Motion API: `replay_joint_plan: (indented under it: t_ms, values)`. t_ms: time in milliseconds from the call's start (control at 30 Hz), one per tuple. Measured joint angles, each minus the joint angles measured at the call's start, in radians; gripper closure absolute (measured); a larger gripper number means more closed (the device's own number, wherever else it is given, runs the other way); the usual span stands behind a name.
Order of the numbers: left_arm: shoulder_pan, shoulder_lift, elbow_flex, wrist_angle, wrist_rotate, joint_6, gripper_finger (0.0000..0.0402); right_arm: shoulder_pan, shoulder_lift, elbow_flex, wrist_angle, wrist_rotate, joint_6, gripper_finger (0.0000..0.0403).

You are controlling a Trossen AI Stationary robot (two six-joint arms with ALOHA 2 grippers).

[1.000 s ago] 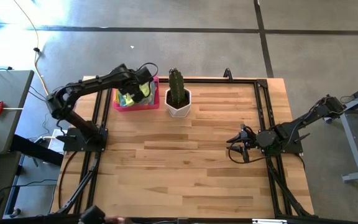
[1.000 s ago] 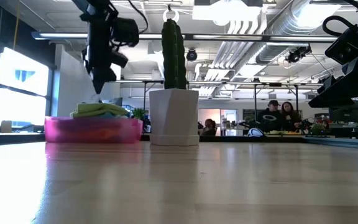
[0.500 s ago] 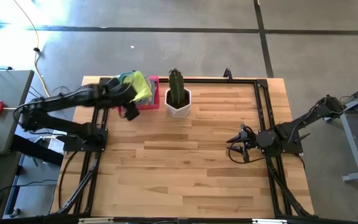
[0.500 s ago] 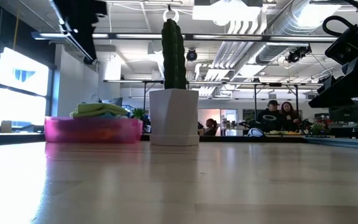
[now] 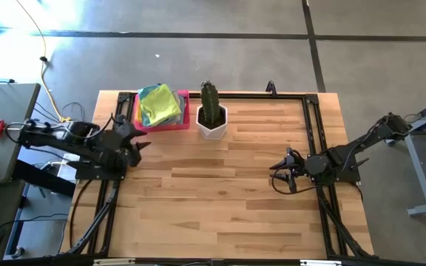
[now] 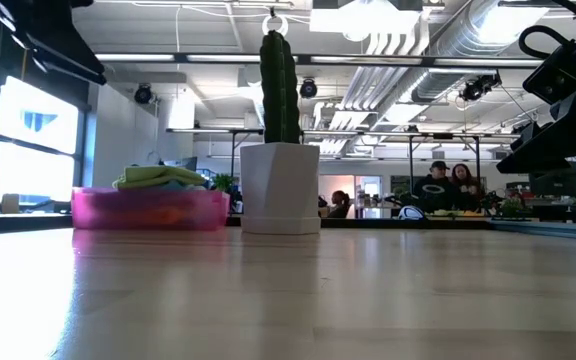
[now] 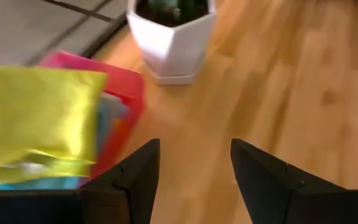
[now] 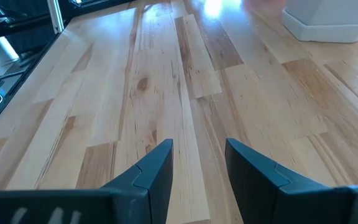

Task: Fold microfiber towels
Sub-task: Return to Home Position

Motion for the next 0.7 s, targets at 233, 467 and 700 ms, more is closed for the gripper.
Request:
replay_joint_plan:
  t_ms: [233, 467, 700]
  values:
    - [-0.19, -0.073, -0.126, 0.229, -0.089, -0.168, 0.0213, 0.0, -0.001, 0.0, -0.002, -0.003, 0.0, 0.0265]
    - [-0.346, -0.133, -0.252, 0.5, -0.226, -0.015, 0.0213, 0.0, -0.001, 0.0, -0.003, -0.003, 0.0, 0.0265]
    - [-0.448, -0.282, -0.421, 0.714, -0.231, 0.124, 0.0213, 0.0, -0.001, 0.0, -0.003, -0.003, 0.0, 0.0265]
